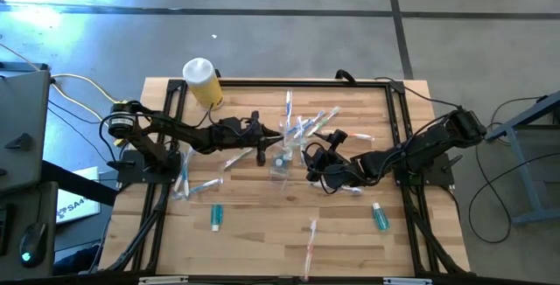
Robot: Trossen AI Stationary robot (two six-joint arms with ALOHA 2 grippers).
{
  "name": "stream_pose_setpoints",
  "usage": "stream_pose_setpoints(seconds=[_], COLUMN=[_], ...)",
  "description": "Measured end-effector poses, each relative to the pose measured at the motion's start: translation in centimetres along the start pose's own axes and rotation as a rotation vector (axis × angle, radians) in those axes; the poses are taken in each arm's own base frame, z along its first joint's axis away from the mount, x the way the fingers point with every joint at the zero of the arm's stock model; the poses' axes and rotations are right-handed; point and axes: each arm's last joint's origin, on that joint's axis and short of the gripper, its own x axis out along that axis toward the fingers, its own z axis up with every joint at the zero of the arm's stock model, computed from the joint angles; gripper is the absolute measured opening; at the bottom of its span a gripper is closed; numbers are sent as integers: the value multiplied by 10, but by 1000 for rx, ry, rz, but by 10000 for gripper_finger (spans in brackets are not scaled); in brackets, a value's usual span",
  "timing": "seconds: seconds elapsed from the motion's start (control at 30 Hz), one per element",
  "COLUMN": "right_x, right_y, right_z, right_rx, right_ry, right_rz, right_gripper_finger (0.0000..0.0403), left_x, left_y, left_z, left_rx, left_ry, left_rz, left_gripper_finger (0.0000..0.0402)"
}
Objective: Pick & Place toothbrushing station
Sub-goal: Put the purple toothbrush into the transparent organizer, then put the blue mouthwash into the transparent organizer
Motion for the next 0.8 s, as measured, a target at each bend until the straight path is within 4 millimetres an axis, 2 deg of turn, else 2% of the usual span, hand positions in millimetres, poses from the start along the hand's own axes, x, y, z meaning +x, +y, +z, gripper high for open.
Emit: stream_pose_setpoints(seconds=[0.37,0.67,0.8], right_x=[2,4,4], right_y=[-1,-2,-3], right_z=[0,0,0], right_rx=[-1,2,-5], right_ry=[3,9,9], right_rz=[-5,6,4], right_gripper_finger=[326,326,326], left_x=[0,0,-2], left_y=[-1,0,0], left_z=[-2,1,6], left_rx=[5,7,30], left_ry=[21,-9,-33], left_rz=[-18,-17,-11], left_gripper_finger=[67,168,193])
